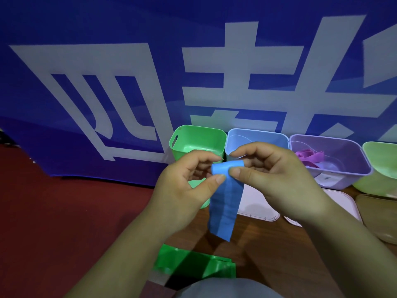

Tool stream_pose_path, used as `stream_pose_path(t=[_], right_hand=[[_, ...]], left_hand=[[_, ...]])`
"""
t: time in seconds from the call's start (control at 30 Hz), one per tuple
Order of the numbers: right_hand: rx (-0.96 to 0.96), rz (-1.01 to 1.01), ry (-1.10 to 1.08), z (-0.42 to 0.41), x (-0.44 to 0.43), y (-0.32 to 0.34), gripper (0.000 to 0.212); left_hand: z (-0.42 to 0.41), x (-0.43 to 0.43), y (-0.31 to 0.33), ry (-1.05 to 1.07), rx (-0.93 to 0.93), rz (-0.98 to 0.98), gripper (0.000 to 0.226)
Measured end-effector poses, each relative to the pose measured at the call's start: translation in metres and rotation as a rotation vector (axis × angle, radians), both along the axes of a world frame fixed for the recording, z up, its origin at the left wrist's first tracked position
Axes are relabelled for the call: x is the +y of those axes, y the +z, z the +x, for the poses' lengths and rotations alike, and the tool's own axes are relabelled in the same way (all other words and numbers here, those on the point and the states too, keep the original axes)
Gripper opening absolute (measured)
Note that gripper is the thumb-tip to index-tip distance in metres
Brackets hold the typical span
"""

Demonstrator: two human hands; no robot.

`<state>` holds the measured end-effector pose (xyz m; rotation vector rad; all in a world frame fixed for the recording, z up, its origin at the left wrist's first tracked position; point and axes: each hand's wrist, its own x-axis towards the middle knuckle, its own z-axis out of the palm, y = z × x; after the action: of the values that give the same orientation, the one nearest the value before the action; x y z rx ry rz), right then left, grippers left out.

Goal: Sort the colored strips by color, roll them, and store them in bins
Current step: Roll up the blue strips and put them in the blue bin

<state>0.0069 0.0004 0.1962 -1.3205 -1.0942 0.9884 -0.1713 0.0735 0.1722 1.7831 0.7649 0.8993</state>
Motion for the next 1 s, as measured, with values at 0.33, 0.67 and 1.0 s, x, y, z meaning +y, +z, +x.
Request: stream_pose_path(t=[0.33,0.67,1.0], right_hand=[[-0.046,-0.008,-0.015,-0.0013,0.0025,-0.0028,0.006],[-0.002,0.073,0.021,-0.0006,-0.0017,-0.0081,0.029],[-0.042,0.107,-0.005,0.0000,-0.0020,-0.0039,0.024]], left_hand=[[-0.0009,-0.0014,-0.0001,-0.026,0.001,0.043,0.034],[-0.0018,-0.0001,0.0017,-0.007,-0.058,-0.039,0.031],[0.0021,-0.0005,0.0016,-0.005,-0.053,-0.103,0.030]])
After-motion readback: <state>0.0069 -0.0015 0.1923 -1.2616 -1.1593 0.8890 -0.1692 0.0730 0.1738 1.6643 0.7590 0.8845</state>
